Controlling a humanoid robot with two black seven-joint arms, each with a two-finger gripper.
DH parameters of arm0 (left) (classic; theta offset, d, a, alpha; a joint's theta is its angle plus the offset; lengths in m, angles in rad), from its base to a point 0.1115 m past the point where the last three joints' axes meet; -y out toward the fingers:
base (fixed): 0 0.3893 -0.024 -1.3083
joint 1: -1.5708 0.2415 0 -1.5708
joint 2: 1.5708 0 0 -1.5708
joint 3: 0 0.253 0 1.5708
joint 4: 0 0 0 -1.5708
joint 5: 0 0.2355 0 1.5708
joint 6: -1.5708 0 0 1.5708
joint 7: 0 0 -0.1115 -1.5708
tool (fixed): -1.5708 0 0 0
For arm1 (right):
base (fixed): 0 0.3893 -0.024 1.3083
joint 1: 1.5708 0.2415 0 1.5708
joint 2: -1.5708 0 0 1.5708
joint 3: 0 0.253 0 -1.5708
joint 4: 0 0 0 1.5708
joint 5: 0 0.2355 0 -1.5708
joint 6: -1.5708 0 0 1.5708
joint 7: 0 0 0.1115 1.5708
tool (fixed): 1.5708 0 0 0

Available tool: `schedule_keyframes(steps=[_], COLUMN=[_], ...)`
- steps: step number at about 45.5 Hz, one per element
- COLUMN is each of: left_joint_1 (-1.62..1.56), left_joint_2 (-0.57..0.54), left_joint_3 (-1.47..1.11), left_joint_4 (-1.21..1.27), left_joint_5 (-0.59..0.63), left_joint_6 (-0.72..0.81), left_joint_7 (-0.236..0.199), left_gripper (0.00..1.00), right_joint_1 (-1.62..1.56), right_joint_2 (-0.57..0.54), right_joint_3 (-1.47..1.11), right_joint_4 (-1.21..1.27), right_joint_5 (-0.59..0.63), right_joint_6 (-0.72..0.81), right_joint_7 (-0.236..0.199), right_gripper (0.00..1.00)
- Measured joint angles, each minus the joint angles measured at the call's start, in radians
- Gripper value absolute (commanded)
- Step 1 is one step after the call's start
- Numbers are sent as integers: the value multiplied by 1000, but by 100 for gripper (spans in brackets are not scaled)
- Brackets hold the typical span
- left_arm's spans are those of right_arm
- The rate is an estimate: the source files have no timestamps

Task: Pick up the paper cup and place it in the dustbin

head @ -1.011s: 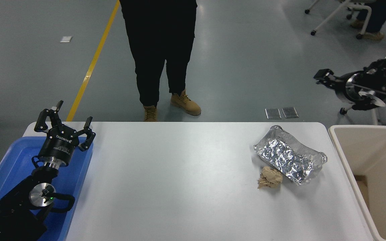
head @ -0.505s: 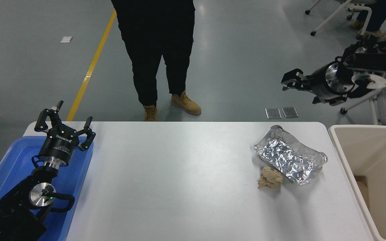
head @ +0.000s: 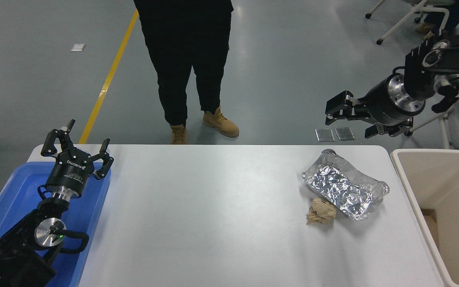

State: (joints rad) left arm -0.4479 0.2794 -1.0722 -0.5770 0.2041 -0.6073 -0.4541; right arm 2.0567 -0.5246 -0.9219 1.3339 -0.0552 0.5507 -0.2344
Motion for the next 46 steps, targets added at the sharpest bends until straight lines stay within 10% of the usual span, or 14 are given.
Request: schedule_keyframes(steps=[46], left_joint_1=[0], left_joint_2=[1], left_joint_3=[0], left_joint_4=[0], left_joint_5=[0], left_joint_6=[0], left_joint_7=[0], left_gripper=[98], right_joint_1=[123], right_joint_2=[-60], right_joint_3=[-17], right_joint_4=[138], right_joint_5=[-8], right_joint_6=[120], right_joint_7=[-1], right_gripper=[100])
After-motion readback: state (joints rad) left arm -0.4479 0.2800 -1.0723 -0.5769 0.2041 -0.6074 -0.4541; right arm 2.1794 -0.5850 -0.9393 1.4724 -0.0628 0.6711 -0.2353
